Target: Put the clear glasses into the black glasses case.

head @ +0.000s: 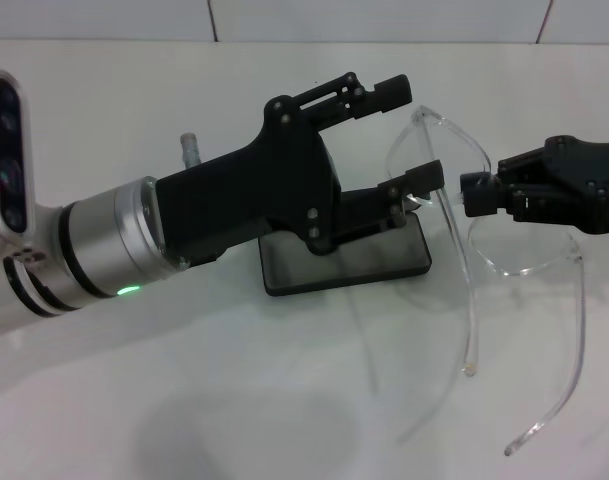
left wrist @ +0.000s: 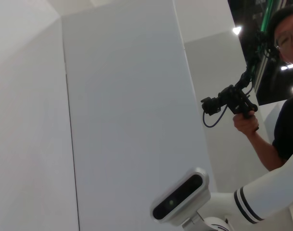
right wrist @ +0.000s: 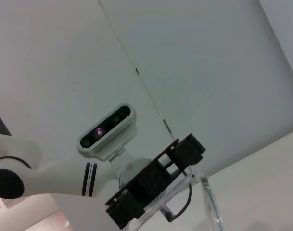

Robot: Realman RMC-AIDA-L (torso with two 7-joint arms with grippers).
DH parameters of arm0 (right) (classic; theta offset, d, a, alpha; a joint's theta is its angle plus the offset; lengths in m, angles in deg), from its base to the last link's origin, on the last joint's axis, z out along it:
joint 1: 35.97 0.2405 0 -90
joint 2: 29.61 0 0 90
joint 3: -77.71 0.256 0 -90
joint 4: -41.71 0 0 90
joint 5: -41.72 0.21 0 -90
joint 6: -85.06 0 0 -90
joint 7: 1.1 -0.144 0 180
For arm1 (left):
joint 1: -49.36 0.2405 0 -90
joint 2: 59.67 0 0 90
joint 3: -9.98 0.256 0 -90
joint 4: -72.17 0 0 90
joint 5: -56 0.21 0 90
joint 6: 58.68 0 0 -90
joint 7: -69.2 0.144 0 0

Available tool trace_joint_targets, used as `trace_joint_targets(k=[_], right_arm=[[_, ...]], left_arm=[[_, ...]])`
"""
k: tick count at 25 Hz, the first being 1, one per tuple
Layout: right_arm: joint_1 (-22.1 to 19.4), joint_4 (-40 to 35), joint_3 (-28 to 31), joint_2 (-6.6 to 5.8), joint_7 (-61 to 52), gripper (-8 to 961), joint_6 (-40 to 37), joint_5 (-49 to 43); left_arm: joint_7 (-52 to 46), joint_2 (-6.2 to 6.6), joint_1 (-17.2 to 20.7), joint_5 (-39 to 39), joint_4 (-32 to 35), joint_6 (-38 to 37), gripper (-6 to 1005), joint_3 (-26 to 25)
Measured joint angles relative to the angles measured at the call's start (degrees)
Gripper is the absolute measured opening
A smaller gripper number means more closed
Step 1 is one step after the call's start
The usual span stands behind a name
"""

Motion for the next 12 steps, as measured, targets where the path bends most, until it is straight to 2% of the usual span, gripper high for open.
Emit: trace_joint_targets(k=[12], right_arm=[[0.2, 0.0, -0.6, 0.09, 0.0, 120, 0.0, 0.0]], left_arm=[[0.0, -0.07, -0.4, 0.0, -0.1, 0.2, 665, 0.1]])
